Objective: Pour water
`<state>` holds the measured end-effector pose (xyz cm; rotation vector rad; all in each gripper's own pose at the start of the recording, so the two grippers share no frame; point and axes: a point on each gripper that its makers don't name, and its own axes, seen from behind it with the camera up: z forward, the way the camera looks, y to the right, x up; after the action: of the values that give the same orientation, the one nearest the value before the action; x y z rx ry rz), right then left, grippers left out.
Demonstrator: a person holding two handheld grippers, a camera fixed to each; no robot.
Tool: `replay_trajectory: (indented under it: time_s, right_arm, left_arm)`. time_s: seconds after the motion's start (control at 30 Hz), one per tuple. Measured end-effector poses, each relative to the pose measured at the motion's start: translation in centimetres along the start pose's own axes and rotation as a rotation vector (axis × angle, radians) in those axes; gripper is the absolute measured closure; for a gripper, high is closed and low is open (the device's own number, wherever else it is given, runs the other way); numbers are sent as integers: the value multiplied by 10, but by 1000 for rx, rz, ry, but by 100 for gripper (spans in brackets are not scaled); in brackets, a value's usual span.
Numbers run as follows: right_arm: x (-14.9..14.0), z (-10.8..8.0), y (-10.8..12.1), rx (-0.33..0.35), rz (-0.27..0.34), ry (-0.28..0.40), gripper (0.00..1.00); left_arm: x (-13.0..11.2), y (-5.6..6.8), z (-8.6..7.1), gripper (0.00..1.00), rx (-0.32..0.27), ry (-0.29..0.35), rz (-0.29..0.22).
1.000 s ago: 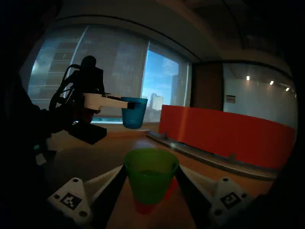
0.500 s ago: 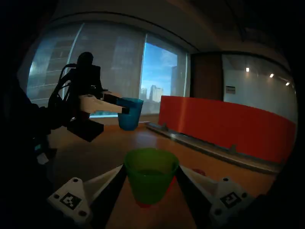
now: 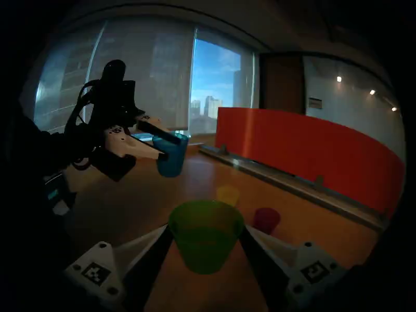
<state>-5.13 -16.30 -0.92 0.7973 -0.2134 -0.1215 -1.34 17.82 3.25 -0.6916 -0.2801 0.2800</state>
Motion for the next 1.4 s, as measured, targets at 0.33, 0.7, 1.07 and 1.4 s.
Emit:
replay_trajectory:
  time_s: [0.33, 0.7, 1.07, 1.4]
  right_arm:
    - [-29, 2, 3, 14, 9, -100, 9]
    - [-55, 5, 1, 33, 4, -186, 9]
    - [-77, 14, -2, 48, -4, -246, 9]
    - [-93, 21, -3, 58, -3, -283, 9]
  left_arm:
    - [-39, 10, 9, 13, -37, -101, 13]
    - [-75, 15, 16, 12, -73, -197, 27]
    - [-110, 22, 30, 13, -106, -288, 39]
    - [-146, 28, 40, 13, -151, -378, 3]
